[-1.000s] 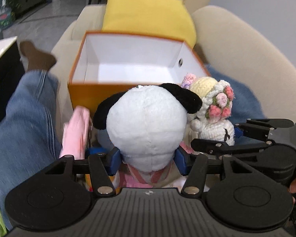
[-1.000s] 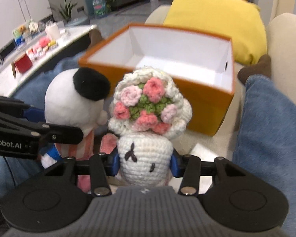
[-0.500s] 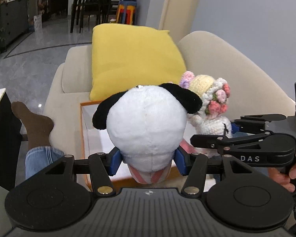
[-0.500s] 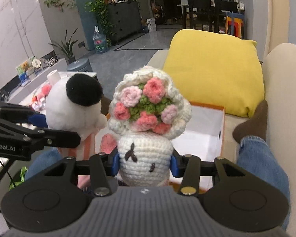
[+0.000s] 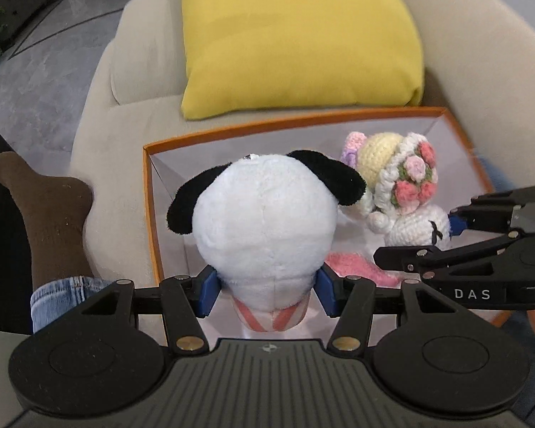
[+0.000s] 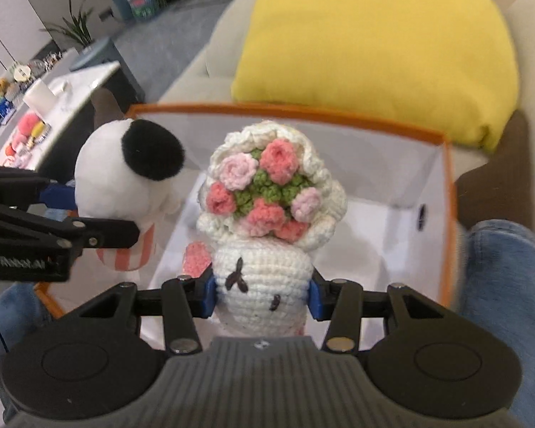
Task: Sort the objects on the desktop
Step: 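Lift and carry the panda with left tool while right tool carries the bunny over the orange box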
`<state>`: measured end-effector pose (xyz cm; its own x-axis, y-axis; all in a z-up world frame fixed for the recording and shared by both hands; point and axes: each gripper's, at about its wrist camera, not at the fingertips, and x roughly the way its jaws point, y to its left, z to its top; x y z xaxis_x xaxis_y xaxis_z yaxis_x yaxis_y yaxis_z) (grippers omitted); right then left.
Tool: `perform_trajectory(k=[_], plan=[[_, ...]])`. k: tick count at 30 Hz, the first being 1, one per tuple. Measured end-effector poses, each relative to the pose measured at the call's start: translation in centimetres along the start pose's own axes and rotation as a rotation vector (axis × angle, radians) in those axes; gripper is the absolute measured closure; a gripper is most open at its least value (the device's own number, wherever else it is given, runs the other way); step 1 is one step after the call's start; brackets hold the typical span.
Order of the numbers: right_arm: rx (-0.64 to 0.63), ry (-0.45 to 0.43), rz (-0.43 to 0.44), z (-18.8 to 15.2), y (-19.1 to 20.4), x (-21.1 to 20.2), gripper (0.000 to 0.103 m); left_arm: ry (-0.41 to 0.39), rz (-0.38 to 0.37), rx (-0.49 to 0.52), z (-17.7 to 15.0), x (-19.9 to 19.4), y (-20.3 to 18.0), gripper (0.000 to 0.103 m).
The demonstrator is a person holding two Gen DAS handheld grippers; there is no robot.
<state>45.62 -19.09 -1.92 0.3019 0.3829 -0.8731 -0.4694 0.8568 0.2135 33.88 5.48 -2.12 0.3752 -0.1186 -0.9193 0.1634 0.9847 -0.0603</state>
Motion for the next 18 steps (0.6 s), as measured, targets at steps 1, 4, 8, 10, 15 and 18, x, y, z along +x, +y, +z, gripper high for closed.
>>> perform_trajectory(k=[1, 4, 8, 10, 15, 18], plan=[[-0.002, 0.014, 0.001, 0.4, -0.1, 0.8, 0.054, 0.022, 0.014, 0.012, 0.3, 0.8, -0.1, 0.039], [0.0, 0.052, 0.02, 1.2, -0.5, 2.9, 0.054, 0.061, 0.071, 0.044, 0.4, 2.1, -0.5, 0.039], [0.006, 0.097, 0.047, 2.5, -1.0, 4.6, 0.053, 0.079, 0.142, 0.073, 0.2, 3.7, -0.9, 0.038], [0.005, 0.119, 0.048, 2.4, -0.7, 5.4, 0.053, 0.074, 0.173, 0.092, 0.4, 4.1, -1.3, 0.037], [0.018, 0.162, 0.048, 2.6, -0.7, 6.9, 0.052, 0.094, 0.239, 0.161, 0.5, 5.0, -2.2, 0.033], [0.001, 0.166, 0.034, 2.5, -0.6, 7.3, 0.048, 0.095, 0.255, 0.194, 0.4, 5.2, -2.5, 0.032]])
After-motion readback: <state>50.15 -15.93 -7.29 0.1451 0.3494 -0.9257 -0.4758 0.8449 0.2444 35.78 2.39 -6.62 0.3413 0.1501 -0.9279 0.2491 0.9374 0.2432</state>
